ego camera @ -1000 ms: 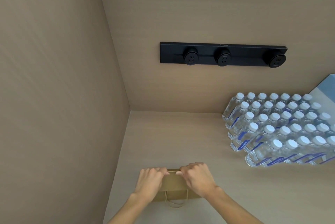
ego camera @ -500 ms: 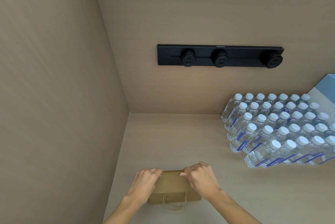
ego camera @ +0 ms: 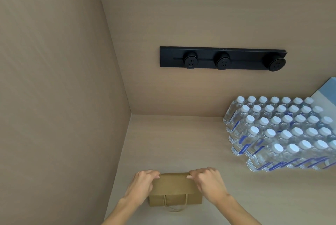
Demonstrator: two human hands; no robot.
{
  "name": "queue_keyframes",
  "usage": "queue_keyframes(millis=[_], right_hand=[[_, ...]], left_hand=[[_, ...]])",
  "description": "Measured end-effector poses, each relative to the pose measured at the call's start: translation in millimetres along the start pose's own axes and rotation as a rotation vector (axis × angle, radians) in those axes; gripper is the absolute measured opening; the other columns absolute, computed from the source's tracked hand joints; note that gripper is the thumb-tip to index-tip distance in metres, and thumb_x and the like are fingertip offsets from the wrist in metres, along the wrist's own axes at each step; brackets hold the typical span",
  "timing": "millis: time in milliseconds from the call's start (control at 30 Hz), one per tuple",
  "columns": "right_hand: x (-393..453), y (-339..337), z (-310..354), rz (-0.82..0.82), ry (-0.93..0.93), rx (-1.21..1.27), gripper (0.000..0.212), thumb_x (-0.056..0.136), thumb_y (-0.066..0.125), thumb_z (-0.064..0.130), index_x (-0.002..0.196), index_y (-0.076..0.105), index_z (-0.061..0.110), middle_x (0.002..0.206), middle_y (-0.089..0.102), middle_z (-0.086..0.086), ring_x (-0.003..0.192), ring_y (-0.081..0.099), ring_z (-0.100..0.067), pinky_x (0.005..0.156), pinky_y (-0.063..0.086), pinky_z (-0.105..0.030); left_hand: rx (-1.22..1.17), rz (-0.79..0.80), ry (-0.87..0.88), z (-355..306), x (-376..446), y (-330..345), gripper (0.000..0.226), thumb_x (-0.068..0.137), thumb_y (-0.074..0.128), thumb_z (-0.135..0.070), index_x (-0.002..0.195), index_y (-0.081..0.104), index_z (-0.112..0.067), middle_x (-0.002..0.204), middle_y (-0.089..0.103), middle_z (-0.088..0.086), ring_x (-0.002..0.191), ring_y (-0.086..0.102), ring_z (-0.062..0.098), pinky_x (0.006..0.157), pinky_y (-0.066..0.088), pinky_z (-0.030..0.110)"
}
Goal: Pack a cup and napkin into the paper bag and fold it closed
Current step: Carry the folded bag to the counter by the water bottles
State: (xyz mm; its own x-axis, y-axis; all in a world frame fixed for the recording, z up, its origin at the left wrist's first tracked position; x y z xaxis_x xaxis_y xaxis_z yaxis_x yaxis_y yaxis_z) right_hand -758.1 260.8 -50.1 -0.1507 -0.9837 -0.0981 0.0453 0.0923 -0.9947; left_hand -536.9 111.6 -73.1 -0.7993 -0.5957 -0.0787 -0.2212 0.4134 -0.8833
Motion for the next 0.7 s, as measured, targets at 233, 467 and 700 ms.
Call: queue_keyframes(millis=[233,467,700], right_hand=[[-5,-22,0,0.136,0.049,0.068,0.030,0.089,0.045,0.004,0.111,0.058,0.019,0.111,0.072,-0.001,0.105,0.064,-0.033,0.072,0.043,-0.035],[-5,-20,-5,0.097,0.147,0.026,0.035,0.100,0.047,0.041,0.104,0.071,0.016,0.096,0.076,-0.014,0.101,0.060,-0.033,0.070,0.030,-0.030],[-11,-19,-8,0.052,0.124,0.148,0.019,0.094,0.057,0.028,0.084,0.069,0.017,0.076,0.072,-0.009,0.096,0.061,-0.032,0.066,0.040,-0.033]], left_hand=[[-0.022,0.009,-0.030,2,0,-5,0.056,0.064,0.040,0.015,0.099,0.070,-0.017,0.106,0.074,-0.001,0.103,0.068,0.016,0.082,0.052,0.026],[-0.024,0.017,-0.048,-3,1,-10,0.070,0.066,0.039,0.019,0.122,0.065,-0.014,0.121,0.069,0.002,0.115,0.062,0.014,0.094,0.045,0.021],[-0.046,0.014,-0.063,2,-4,-10,0.066,0.063,0.037,0.018,0.112,0.069,-0.014,0.114,0.071,0.003,0.112,0.064,0.018,0.093,0.048,0.025]])
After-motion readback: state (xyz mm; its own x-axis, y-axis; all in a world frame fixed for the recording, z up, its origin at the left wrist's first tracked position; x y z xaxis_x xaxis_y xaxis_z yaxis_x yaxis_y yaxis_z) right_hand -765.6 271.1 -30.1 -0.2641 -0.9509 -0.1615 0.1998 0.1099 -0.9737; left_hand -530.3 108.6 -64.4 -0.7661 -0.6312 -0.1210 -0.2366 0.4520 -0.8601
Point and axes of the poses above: each hand's wrist, its own x-axis towards the middle knuckle, its own y-axis out of the palm, z = x × y, the point moved 1 cm from there along x, towards the middle knuckle
